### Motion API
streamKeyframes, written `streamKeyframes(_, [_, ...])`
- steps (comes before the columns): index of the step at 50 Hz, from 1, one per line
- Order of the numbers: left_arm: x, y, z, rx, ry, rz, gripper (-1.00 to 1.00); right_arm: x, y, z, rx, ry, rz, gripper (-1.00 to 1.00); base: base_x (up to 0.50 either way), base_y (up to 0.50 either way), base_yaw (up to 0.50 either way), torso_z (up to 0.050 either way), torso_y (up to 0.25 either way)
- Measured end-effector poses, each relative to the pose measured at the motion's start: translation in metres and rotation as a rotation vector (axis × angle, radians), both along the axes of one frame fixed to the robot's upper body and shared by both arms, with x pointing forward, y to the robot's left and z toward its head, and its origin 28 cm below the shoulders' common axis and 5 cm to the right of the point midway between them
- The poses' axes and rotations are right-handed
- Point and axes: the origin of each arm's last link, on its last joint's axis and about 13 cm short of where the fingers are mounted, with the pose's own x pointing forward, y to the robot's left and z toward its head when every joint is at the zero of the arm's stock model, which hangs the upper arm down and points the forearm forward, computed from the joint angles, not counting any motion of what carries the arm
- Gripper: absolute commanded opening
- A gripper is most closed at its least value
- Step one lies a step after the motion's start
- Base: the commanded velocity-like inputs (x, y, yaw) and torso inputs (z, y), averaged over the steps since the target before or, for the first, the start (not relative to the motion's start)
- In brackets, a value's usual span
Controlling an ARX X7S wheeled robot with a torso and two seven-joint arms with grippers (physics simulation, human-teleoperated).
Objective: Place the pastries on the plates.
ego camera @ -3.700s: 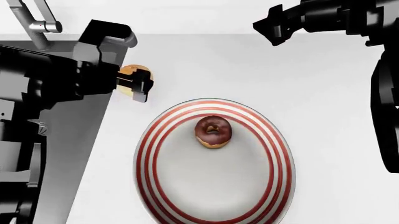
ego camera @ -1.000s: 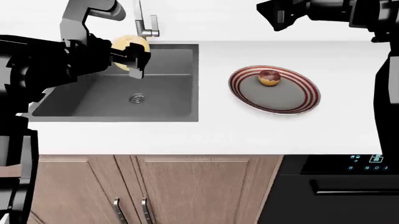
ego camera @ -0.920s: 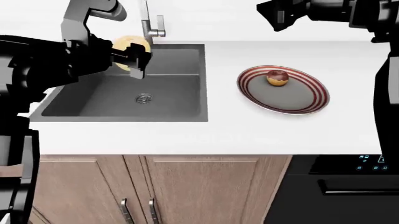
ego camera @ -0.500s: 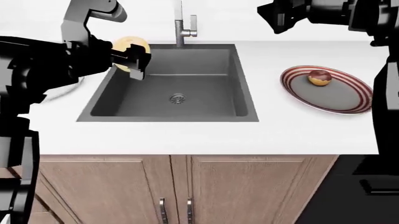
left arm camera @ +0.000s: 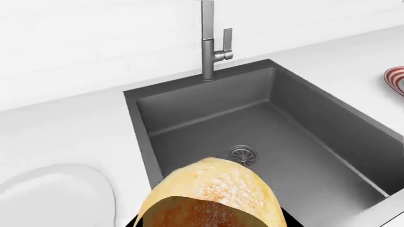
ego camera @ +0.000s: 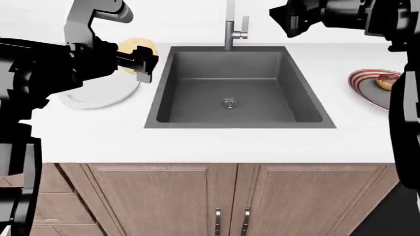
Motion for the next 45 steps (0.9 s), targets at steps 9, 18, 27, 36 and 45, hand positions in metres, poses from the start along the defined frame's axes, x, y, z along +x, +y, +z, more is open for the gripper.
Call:
streamKeyframes(9, [0.0004, 0.0, -0.0002, 0.001, -0.001, 0.004, -1.0, 0.0001, -0.0002, -0.0002, 0.006, 0.0, 0.0, 1.0, 0.0, 0.5, 0.0, 0.0, 0.0])
streamKeyframes(18, [0.001, 0.0008, -0.0003, 0.002, -0.001, 0.009, -1.0, 0.0, 0.0005, -0.0022, 0.015, 0.002, 0.005, 1.0, 0.04, 0.5, 0.0, 0.0, 0.0])
streamKeyframes(27, [0.0012, 0.0004, 0.0001, 0.005, -0.001, 0.013, -1.0, 0.0008, 0.0007, -0.0038, 0.022, 0.002, 0.003, 1.0, 0.08, 0.5, 0.0, 0.0, 0.0])
streamKeyframes(36, [0.002, 0.0002, 0.0002, 0.005, -0.003, 0.015, -1.0, 0.0015, 0.0008, -0.0054, 0.027, 0.003, 0.0, 1.0, 0.11, 0.5, 0.0, 0.0, 0.0])
streamKeyframes(45, [0.0023, 0.0, 0.0001, 0.004, -0.003, 0.013, -1.0, 0.0025, 0.0015, -0.0069, 0.028, 0.004, 0.002, 1.0, 0.15, 0.5, 0.0, 0.0, 0.0])
